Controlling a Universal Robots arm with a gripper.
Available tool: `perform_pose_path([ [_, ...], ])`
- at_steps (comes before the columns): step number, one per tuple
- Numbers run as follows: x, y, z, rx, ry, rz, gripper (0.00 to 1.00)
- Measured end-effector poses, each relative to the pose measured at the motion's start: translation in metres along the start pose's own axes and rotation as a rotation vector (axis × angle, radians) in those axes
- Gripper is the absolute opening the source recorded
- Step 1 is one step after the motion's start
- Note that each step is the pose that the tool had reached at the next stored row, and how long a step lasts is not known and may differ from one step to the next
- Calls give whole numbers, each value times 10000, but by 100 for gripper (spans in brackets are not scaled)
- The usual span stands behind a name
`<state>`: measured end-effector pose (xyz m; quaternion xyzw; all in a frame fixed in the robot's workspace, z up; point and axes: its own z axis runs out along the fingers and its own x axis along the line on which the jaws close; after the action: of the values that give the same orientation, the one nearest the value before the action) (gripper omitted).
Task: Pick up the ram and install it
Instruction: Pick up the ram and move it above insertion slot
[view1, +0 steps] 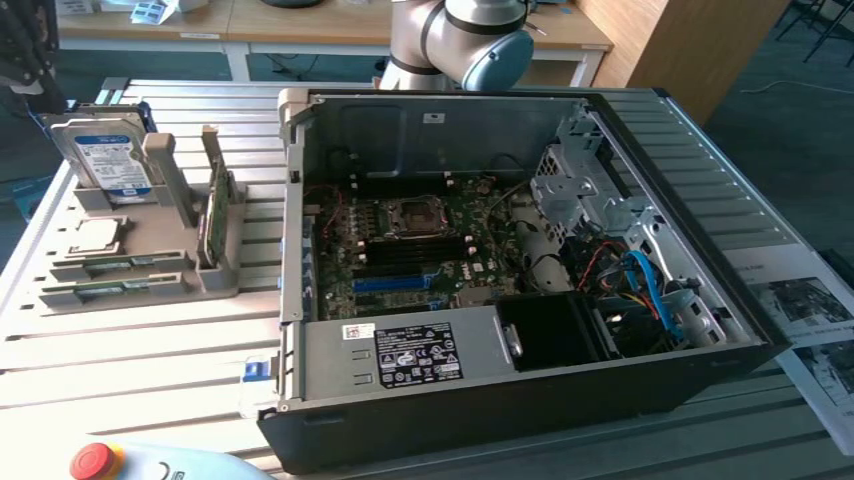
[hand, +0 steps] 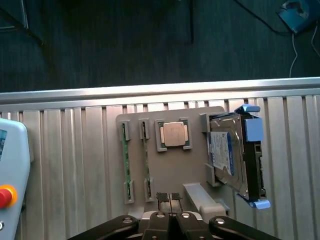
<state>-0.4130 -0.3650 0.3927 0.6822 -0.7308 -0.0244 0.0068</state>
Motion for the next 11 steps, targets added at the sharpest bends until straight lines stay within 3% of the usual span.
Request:
perform_pose_path([
  [6, 0, 0, 0, -22, 43, -967, 10],
  [11, -1, 0, 0, -22, 45, -987, 10],
])
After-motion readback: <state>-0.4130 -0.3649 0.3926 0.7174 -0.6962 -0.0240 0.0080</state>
